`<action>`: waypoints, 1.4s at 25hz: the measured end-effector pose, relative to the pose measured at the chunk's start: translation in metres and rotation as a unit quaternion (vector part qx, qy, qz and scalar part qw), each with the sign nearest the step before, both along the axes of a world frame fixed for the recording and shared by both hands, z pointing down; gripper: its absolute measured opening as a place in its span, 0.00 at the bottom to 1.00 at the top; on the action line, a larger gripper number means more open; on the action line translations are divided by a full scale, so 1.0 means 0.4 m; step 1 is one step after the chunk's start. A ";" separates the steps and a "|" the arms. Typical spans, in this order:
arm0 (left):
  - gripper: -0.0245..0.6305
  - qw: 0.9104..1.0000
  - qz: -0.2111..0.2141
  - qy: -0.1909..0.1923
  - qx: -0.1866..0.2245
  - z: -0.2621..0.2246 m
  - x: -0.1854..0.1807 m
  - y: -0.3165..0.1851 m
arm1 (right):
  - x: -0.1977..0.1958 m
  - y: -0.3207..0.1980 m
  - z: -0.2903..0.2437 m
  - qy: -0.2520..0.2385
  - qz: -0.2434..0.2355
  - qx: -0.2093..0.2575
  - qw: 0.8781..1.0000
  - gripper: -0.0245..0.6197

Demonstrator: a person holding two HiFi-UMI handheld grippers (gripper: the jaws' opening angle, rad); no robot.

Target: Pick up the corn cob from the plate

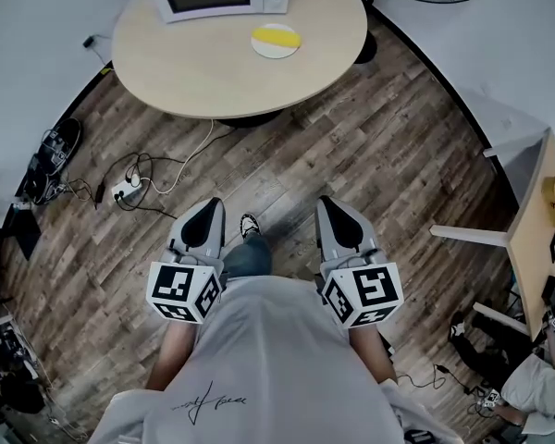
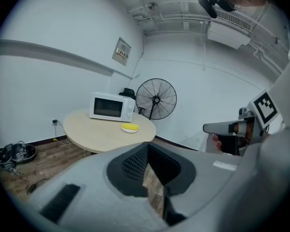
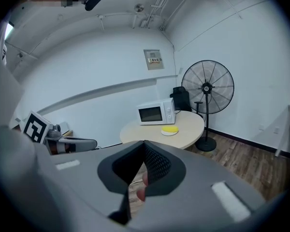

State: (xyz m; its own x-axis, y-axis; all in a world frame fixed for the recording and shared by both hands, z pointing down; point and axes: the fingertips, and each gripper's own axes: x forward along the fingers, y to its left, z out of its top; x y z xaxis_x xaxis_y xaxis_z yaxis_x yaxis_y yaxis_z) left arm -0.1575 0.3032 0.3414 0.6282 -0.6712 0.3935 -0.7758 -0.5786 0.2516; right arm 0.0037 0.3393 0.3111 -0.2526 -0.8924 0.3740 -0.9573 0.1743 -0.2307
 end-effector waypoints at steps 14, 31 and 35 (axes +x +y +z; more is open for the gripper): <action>0.03 0.999 0.027 -0.005 0.039 -0.022 -0.096 -0.208 | -0.046 -0.207 -0.029 0.014 0.040 -0.002 0.999 0.06; 0.03 0.998 0.014 -0.006 0.060 -0.055 -0.099 -0.331 | -0.004 -0.375 -0.044 0.022 0.013 0.005 1.000 0.06; 0.03 0.998 0.021 -0.006 0.064 -0.069 -0.057 -0.383 | 0.028 -0.447 -0.047 0.014 0.002 0.007 1.000 0.06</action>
